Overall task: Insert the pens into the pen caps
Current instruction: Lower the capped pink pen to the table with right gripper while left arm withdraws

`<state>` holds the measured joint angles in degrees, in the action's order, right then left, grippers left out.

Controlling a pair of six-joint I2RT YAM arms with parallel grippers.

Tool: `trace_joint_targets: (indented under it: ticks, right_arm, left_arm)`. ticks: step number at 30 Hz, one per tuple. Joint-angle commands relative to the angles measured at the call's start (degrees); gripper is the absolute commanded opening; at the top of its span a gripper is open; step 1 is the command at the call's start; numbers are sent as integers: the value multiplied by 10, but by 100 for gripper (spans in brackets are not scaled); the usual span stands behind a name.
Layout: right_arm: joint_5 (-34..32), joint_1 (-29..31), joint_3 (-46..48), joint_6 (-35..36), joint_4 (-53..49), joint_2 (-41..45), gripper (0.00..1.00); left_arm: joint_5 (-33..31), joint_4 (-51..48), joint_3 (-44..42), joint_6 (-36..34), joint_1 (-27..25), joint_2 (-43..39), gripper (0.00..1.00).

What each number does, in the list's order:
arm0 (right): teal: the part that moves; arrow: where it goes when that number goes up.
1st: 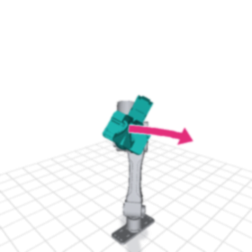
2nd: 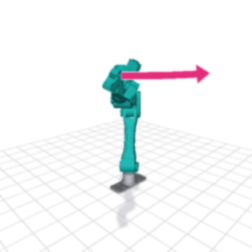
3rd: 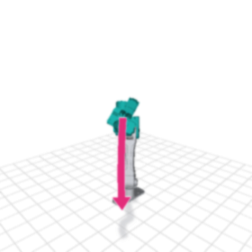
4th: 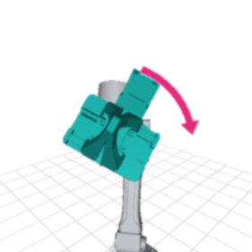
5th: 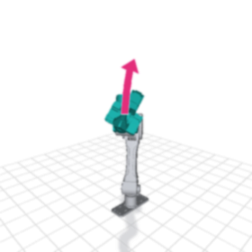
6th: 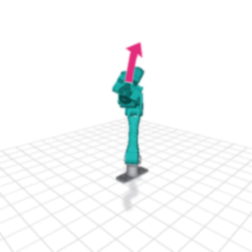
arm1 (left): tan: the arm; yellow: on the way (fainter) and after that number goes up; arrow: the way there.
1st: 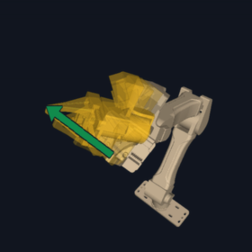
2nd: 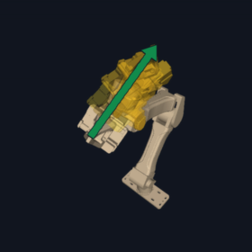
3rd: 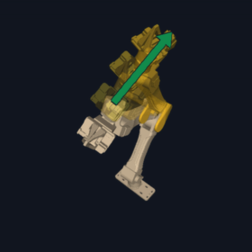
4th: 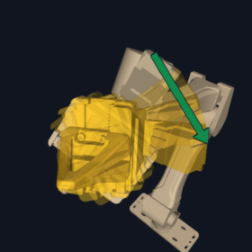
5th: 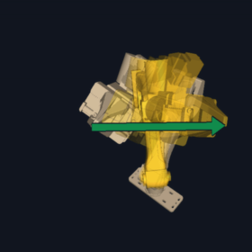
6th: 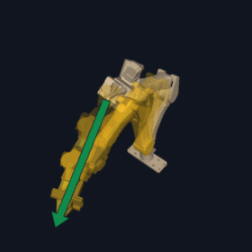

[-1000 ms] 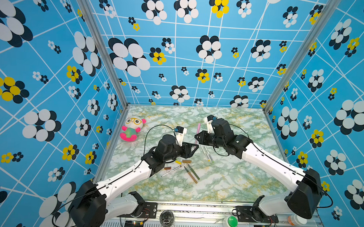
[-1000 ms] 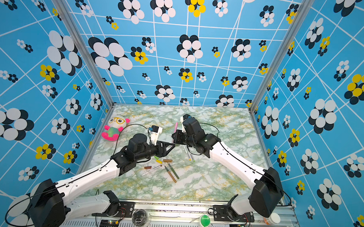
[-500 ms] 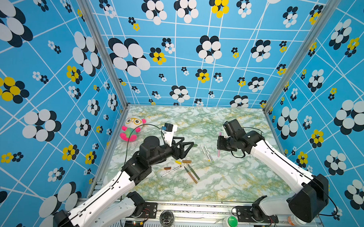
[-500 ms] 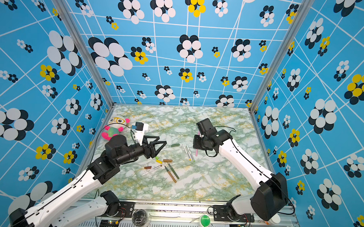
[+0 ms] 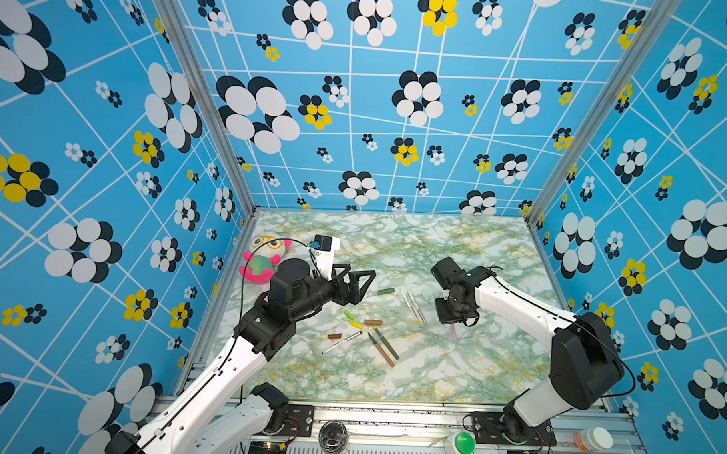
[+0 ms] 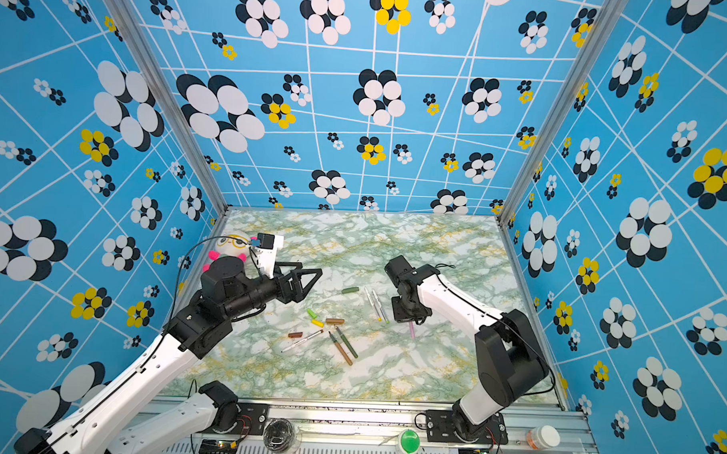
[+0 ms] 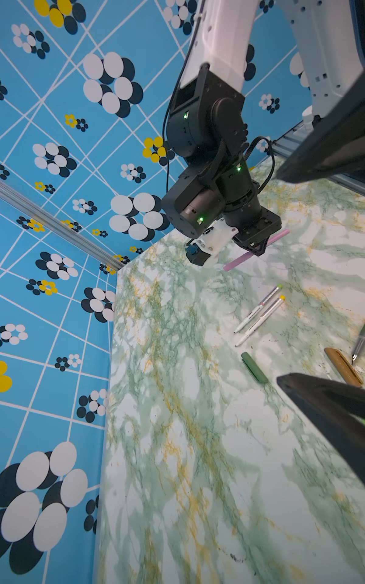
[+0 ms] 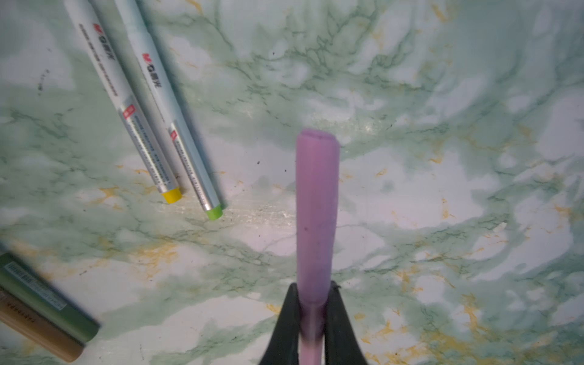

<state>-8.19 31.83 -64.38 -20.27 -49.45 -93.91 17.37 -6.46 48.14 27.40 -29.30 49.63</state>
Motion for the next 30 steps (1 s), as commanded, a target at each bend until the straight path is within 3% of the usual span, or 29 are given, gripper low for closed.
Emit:
trace_joint_targets:
  ticks: [1, 16, 30]
  right_arm:
    - [0, -2, -4, 11, 21, -25, 2]
    - [27, -3, -38, -22, 57, -114, 8]
    - [28, -3, -52, -29, 49, -107, 32]
  left_arm:
    - [4, -2, -11, -2, 11, -20, 99]
    - [7, -22, -18, -1, 28, -45, 100]
    - [18, -88, 13, -15, 42, -60, 99]
